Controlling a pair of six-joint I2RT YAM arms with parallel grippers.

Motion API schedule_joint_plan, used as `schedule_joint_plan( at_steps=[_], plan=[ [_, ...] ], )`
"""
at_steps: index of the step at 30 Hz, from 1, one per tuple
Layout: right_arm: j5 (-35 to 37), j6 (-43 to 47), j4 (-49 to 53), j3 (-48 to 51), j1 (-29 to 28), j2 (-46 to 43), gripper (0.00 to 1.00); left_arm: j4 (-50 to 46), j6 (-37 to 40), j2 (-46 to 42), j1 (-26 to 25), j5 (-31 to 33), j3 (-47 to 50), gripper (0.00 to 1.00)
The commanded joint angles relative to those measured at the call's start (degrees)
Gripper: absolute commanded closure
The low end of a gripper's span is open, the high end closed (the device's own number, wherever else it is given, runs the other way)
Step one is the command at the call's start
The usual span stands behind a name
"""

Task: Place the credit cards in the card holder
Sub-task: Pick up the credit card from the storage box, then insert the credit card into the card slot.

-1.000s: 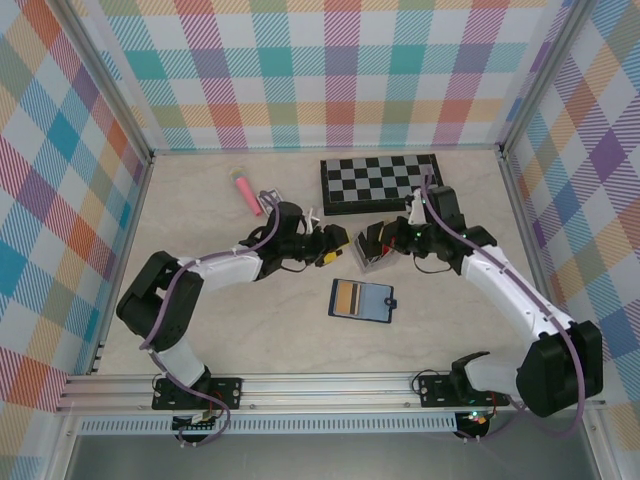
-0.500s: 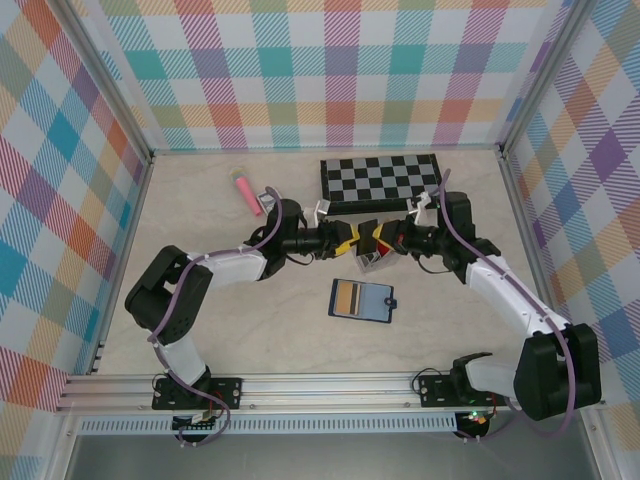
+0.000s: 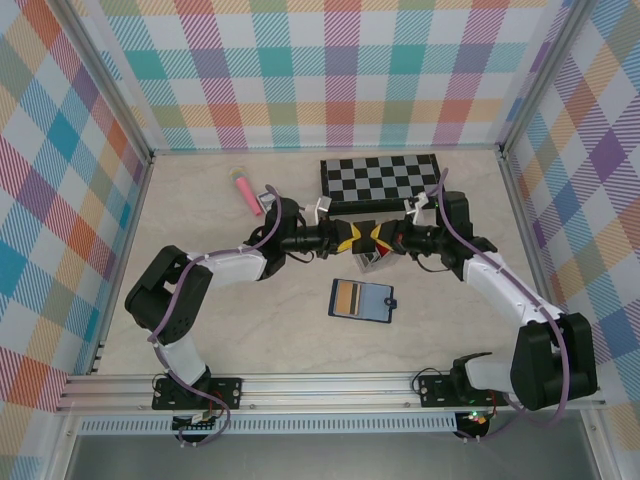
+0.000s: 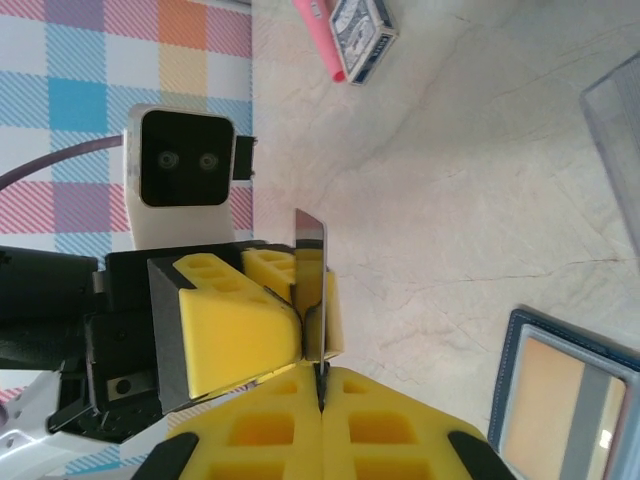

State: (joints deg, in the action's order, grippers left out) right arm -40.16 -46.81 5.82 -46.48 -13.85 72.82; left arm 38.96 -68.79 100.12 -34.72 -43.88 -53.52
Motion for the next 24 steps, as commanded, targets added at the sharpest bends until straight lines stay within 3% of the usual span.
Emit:
schedule_joint_plan(
  at_steps=[1, 9, 14, 19, 24],
  plan=[
    [6.3, 5.2, 10.0, -0.3, 0.1, -1.4, 0.87, -0.2, 1.5, -2.5, 0.4, 0.6, 1.8, 0.98],
    [25.6, 14.6, 28.2, 3.1, -2.9, -4.0, 0.52, -25.7, 17.4, -7.1, -3.0, 10.0, 2.4, 1.00],
    [34.8, 14.9, 31.6, 2.5, -9.9, -0.7, 0.39, -28.7, 20.1, -5.2, -7.1, 14.5, 2.8, 1.00],
    [39.6, 13.0, 32.2, 1.2, -14.9, 4.3, 0.37, -29.6, 22.3, -2.1, -10.1, 17.9, 2.9, 1.00],
    [36.8, 11.0, 28.2, 3.7, -15.2, 6.3, 0.38, -29.5, 23.3, -1.1, -11.0, 20.1, 3.5, 1.00]
  ],
)
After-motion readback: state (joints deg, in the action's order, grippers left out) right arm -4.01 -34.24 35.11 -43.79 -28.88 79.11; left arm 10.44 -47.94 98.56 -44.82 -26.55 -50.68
